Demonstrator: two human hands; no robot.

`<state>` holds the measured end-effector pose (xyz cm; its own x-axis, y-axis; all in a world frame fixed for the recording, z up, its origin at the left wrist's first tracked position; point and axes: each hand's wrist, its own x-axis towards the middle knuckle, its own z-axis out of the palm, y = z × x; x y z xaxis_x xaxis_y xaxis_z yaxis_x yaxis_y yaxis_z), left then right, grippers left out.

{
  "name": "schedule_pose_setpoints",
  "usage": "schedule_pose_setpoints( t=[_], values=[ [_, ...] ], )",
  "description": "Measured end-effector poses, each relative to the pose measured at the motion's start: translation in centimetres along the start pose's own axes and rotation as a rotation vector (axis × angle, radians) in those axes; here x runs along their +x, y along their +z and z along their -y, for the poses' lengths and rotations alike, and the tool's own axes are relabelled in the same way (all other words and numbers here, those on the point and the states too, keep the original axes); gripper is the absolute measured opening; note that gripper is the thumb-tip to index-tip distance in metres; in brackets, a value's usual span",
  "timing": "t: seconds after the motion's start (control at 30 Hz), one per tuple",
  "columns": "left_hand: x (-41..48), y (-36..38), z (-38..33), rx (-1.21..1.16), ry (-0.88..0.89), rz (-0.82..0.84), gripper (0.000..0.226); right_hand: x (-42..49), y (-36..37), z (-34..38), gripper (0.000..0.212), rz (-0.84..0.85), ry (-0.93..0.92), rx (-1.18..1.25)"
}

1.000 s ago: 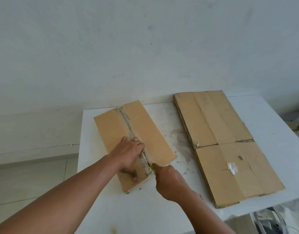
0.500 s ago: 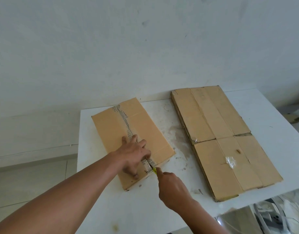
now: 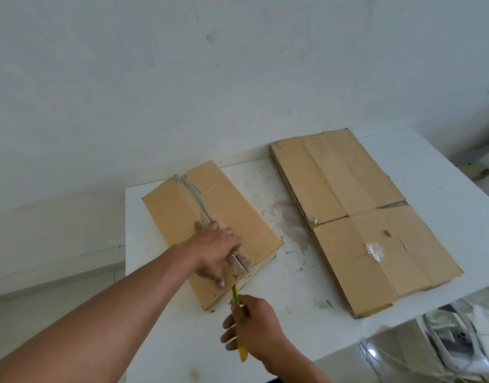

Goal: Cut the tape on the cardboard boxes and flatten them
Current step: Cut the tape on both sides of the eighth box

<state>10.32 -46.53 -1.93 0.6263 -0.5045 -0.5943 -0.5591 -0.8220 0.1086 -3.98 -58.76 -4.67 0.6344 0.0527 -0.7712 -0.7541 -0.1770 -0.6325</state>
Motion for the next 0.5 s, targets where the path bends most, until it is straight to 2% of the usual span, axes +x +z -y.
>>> schedule_pose_setpoints(
  t=[0.07,0.13,0.2,0.27,0.33,0.37,0.43,0.5],
  values=[
    [0.0,-0.2,0.1,-0.078,-0.014,-0.024,0.049,0.1,0.4,-0.2,0.017,-0.068,-0.054,-0.122],
    [0.2,-0.6,0.1,-0.168,-0.047,-0.086,0.041,0.5,-0.6,-0.8,0.02,-0.21,-0.244,-0.582],
    [0.4,-0.9,-0.4,-0.143,-0.105,-0.161,0.041,0.8,-2.1,-1.1,0.038,-0.335,-0.383,-1.011],
    [0.6,-1.0,-1.3,0.001,-0.156,-0.204,0.035,1.1,-3.2,-1.3,0.054,-0.404,-0.473,-1.154],
    [1.0,-1.4,-2.4,0.128,-0.12,-0.215,0.016,1.4,-4.0,-1.5,0.057,-0.444,-0.531,-1.204],
    [1.3,-1.6,-2.9,0.169,-0.1,-0.201,0.024,1.5,-4.3,-1.6,0.056,-0.462,-0.557,-1.216],
    [2.1,-2.3,-3.6,0.227,-0.057,-0.109,0.072,1.3,-4.8,-1.4,0.055,-0.493,-0.605,-1.23],
    [2.7,-2.8,-4.1,0.263,-0.005,-0.064,0.104,1.0,-5.3,-0.8,0.053,-0.453,-0.601,-1.211]
  ],
)
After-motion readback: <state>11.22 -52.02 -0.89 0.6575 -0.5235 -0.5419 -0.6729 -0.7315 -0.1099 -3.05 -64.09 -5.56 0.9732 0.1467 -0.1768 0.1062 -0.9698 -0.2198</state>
